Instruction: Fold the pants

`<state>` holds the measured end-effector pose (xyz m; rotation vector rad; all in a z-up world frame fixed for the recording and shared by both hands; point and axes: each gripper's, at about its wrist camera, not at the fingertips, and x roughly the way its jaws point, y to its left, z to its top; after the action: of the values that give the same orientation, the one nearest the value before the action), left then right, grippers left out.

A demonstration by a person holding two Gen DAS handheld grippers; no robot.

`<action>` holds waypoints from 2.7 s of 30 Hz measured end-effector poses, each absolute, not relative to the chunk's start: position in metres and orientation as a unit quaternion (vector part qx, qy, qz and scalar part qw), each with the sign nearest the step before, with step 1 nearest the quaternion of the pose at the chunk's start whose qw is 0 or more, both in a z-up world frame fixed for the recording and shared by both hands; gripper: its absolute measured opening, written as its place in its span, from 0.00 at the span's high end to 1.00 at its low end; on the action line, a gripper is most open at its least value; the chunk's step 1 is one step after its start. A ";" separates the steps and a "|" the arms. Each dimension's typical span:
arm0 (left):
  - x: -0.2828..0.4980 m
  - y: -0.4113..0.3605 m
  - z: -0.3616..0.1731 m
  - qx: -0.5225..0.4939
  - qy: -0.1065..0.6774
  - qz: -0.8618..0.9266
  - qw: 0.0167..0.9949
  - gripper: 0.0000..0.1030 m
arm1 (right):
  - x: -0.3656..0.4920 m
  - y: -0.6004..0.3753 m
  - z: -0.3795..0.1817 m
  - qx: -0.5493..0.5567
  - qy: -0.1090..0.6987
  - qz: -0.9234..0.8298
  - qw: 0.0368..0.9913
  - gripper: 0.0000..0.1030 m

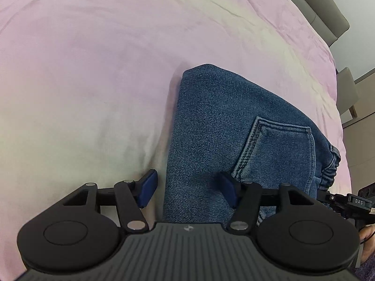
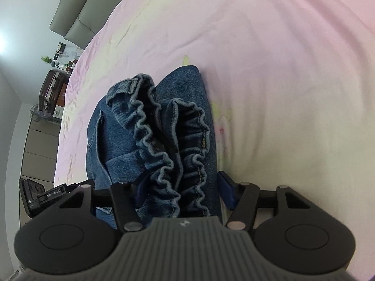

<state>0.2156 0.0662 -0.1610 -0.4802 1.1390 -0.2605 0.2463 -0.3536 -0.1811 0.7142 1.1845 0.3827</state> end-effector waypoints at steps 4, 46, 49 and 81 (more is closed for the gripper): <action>0.215 0.069 -0.162 -0.233 0.531 -0.124 0.805 0.32 | 0.245 -0.349 -0.177 0.322 0.545 0.162 0.757 0.48; 0.189 0.167 -0.046 -0.179 0.410 -0.093 0.890 0.74 | 0.256 -0.170 -0.006 0.303 0.451 0.242 0.804 0.66; 0.198 0.189 -0.040 -0.161 0.414 -0.077 0.892 0.74 | 0.272 -0.138 -0.011 0.310 0.455 0.255 0.795 0.66; 0.293 0.294 -0.187 -0.154 0.489 -0.038 0.858 0.69 | 0.393 0.008 -0.173 0.278 0.537 0.245 0.758 0.64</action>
<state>0.2929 0.2941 -0.1872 -0.3240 1.0270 -0.0805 0.3927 0.0076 -0.1734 0.6046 1.1690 0.5338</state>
